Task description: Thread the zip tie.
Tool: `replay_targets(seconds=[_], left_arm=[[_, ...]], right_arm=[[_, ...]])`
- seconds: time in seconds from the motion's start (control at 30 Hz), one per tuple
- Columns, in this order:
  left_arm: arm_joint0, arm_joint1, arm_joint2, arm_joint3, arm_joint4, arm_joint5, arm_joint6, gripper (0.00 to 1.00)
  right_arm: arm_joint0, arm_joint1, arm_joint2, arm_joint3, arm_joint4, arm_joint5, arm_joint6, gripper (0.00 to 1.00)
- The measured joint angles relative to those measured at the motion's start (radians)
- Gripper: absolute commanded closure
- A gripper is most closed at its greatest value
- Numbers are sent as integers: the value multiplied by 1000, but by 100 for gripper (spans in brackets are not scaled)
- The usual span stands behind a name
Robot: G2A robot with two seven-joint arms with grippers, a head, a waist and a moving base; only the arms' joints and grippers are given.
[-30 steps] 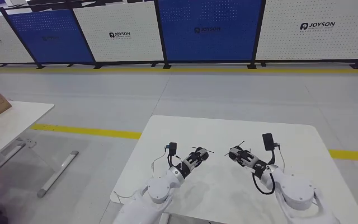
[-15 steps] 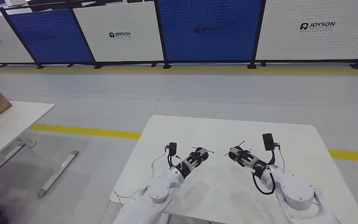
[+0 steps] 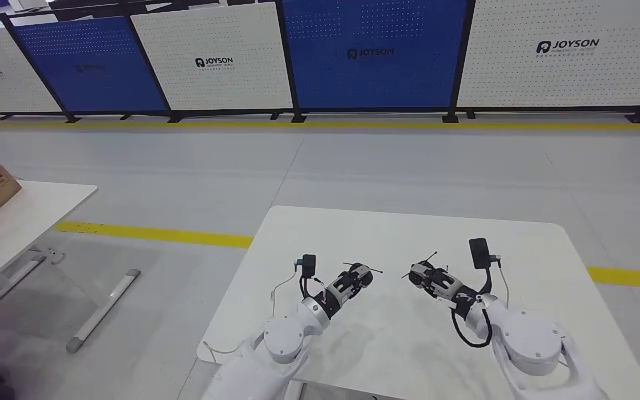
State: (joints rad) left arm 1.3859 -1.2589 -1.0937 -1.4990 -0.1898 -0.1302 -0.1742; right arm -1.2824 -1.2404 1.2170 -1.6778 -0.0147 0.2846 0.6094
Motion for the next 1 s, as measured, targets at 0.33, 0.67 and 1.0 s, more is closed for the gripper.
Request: replay_targets(seconds=[0.33,0.67,1.0], left_arm=[[0,0,0,0,0,0,0,100],[0,0,0,0,0,0,0,100],[0,0,0,0,0,0,0,100]], right_arm=[[0,0,0,0,0,0,0,100],[-22,-8,-28,-14,-68,-30,-173,100],[8,-23,-115,14,-192,-45,-300,100]])
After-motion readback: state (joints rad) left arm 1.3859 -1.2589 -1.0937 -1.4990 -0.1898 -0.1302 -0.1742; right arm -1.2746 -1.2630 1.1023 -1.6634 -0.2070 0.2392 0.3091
